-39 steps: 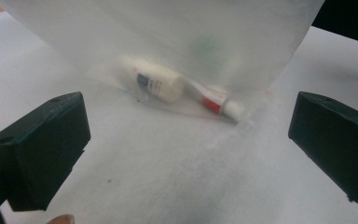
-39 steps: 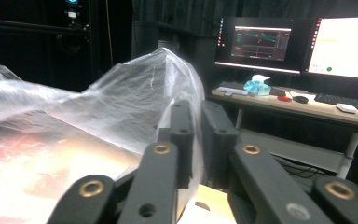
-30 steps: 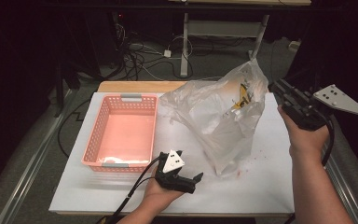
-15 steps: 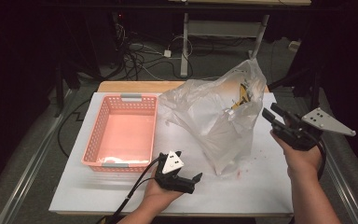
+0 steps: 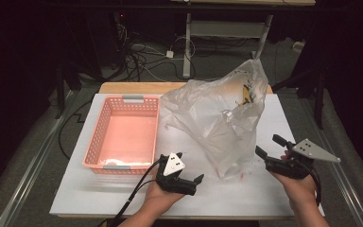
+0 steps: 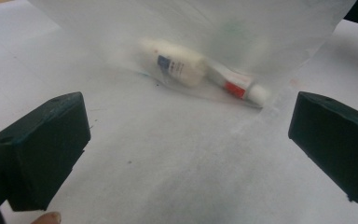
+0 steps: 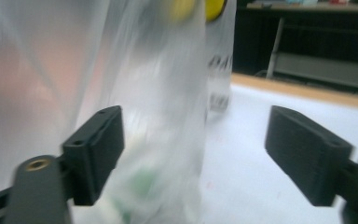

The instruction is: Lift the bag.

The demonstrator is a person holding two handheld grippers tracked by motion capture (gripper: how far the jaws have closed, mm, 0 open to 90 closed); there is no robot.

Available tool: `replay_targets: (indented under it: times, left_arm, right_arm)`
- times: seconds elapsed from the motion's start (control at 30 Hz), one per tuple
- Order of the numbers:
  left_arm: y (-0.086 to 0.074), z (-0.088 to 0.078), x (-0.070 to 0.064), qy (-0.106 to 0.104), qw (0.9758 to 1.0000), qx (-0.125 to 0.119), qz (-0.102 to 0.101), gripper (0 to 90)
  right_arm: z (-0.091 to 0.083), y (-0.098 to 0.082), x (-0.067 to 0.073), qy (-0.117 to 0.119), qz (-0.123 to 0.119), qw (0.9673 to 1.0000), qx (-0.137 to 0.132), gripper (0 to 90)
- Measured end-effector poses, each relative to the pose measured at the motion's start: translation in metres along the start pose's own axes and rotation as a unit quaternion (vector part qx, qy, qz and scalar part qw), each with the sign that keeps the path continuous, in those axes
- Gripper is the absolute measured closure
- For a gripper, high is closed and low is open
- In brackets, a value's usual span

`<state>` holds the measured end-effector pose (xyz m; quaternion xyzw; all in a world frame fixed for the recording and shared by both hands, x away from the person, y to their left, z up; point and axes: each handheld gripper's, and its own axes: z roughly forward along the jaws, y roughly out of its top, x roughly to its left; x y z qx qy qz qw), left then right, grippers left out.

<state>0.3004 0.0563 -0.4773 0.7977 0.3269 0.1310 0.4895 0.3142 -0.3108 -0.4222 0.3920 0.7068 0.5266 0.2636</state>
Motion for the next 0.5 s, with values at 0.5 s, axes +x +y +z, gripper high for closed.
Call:
replay_targets:
  times: [0.5]
  left_arm:
    - [-0.003, 0.000, 0.000, -0.004, 0.9999, 0.013, -0.002, 0.0]
  right_arm:
    - [0.005, -0.041, 0.010, 0.007, -0.013, 0.9991, 0.039, 0.1]
